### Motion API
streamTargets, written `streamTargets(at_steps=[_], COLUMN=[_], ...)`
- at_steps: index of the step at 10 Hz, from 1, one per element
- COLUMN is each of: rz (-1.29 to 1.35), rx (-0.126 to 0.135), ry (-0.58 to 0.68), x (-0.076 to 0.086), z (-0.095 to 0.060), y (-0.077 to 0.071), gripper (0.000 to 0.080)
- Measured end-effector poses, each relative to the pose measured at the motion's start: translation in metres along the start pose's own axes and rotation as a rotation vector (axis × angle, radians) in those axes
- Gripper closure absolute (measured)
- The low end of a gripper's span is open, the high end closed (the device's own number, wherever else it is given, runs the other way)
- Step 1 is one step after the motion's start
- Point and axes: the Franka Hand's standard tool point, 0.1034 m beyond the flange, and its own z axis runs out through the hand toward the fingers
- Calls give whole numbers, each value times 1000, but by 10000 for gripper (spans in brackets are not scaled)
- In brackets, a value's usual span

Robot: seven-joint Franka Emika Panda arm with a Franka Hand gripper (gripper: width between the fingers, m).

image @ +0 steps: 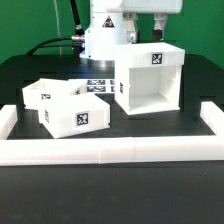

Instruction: Assemble drawer

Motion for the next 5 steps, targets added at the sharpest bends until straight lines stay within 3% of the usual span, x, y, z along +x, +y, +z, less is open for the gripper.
streamTargets(at_steps=[3, 5], rz=[235, 479], rx=[12, 37], ry=[0, -8], x=[-2, -5], z=[1, 1], y=[-4, -25], gripper=[150, 150])
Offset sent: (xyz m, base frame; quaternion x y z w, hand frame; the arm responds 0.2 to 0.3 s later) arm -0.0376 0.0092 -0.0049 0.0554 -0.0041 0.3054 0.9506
